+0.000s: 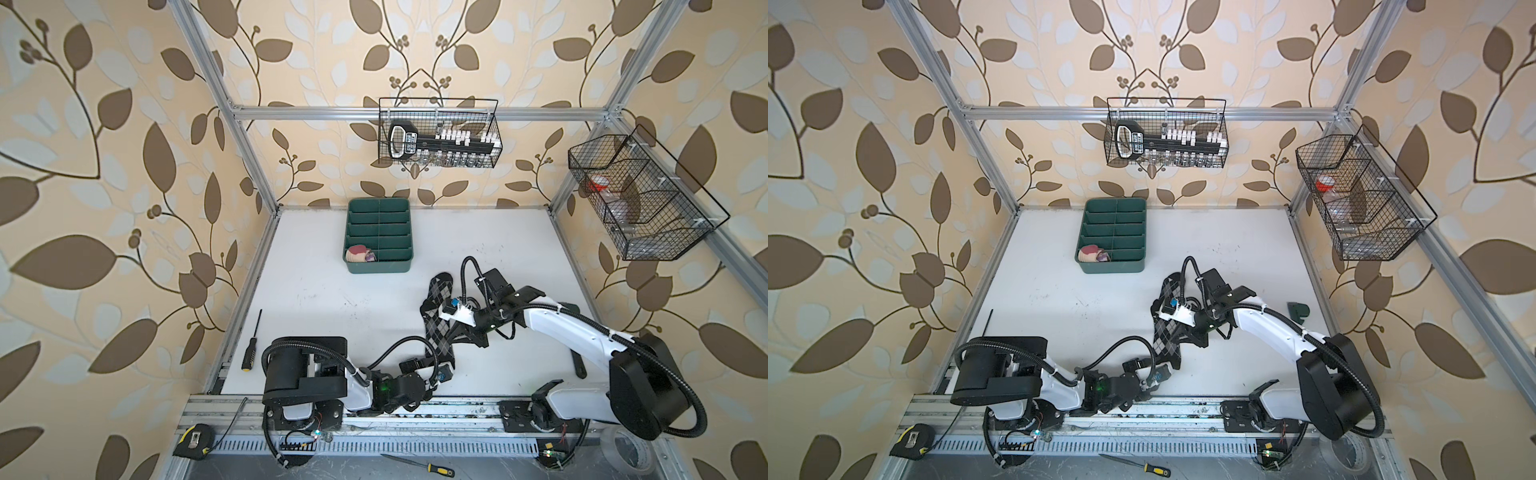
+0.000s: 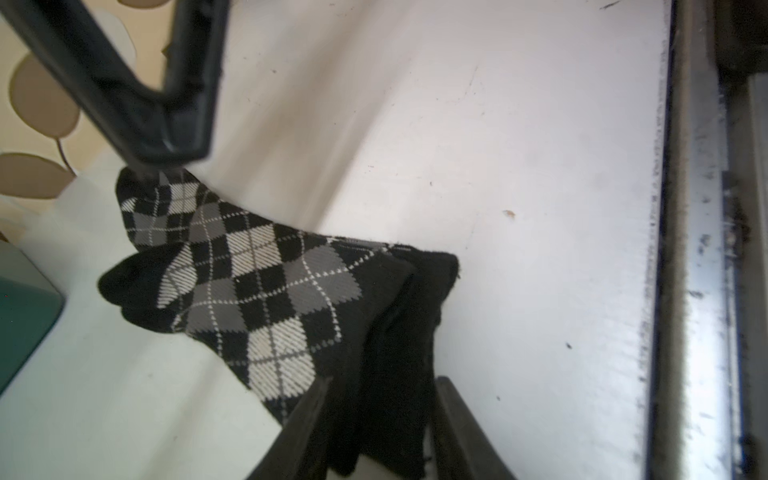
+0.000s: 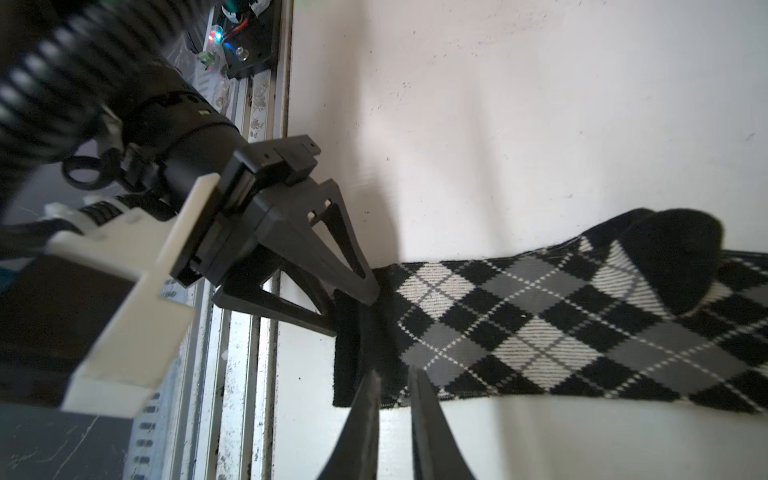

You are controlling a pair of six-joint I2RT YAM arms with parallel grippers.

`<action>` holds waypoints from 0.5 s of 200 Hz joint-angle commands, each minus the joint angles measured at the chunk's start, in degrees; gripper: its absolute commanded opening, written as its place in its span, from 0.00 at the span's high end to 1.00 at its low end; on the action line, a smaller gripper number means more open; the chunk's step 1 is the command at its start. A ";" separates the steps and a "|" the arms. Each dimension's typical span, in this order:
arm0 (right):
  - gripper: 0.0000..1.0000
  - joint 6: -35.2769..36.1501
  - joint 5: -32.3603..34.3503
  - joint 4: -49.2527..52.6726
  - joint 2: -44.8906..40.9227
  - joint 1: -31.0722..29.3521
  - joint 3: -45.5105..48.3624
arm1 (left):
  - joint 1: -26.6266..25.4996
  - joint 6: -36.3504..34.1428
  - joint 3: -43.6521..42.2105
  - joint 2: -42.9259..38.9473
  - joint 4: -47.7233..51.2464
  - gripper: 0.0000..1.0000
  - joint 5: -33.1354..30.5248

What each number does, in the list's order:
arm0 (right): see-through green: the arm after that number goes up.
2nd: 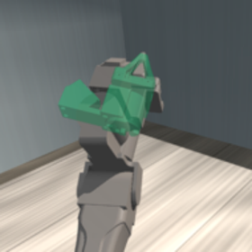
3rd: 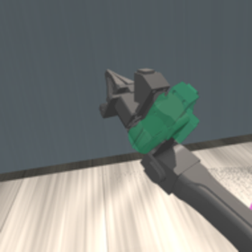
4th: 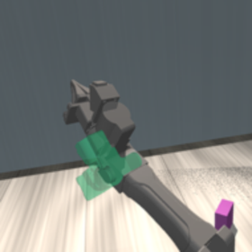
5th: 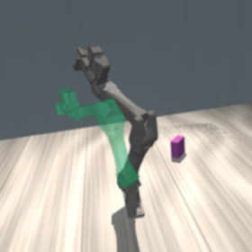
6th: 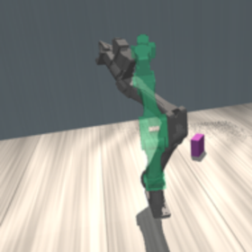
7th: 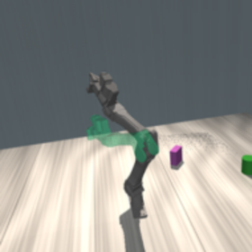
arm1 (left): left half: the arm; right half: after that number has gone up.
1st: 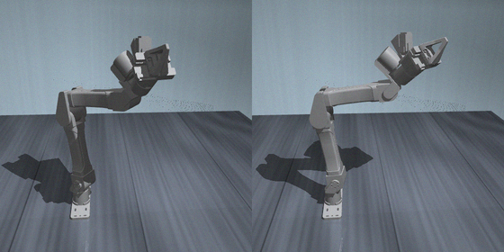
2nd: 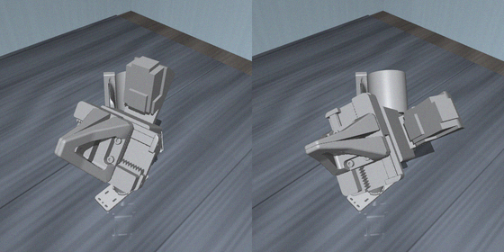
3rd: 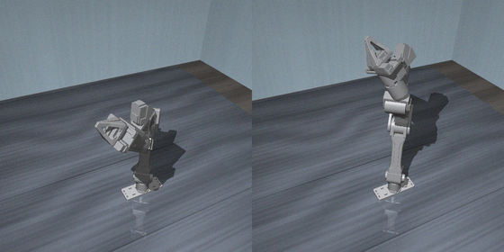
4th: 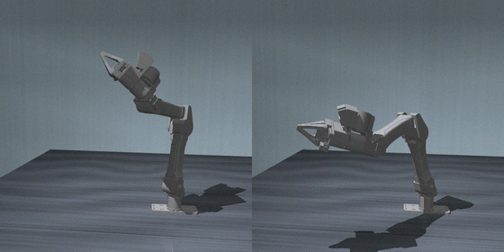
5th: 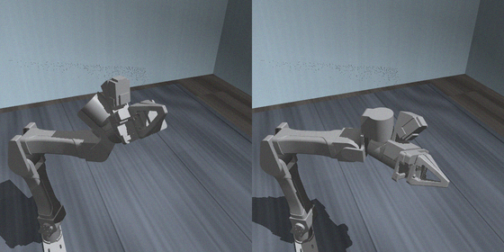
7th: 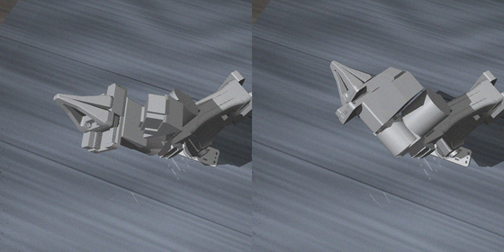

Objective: Roll the socks

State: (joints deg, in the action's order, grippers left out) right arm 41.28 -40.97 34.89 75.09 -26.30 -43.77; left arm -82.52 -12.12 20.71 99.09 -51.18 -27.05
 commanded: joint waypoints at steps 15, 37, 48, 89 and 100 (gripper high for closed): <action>0.84 -4.65 -4.97 -5.02 -6.79 1.68 1.36 | 0.50 -0.27 1.73 2.83 -1.71 0.70 2.22; 0.84 -6.67 -6.27 -5.85 -11.18 2.75 1.73 | 0.70 -0.27 2.11 2.47 -1.32 0.77 2.17; 0.84 -7.50 -6.05 -5.75 -13.41 2.92 2.01 | 0.85 -0.49 2.63 0.95 0.86 0.81 2.65; 0.79 -10.09 1.19 -7.20 -23.27 2.93 4.91 | 5.39 1.14 5.77 -11.39 20.47 0.88 13.32; 0.79 -9.50 5.92 -7.45 -27.20 2.91 6.13 | 8.18 2.38 7.19 -15.28 27.05 0.88 18.61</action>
State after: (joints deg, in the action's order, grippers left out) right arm 32.49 -42.33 28.16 53.80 -23.53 -40.14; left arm -78.87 -12.03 24.60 92.47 -38.39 -19.07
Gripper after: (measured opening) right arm 0.204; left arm 0.117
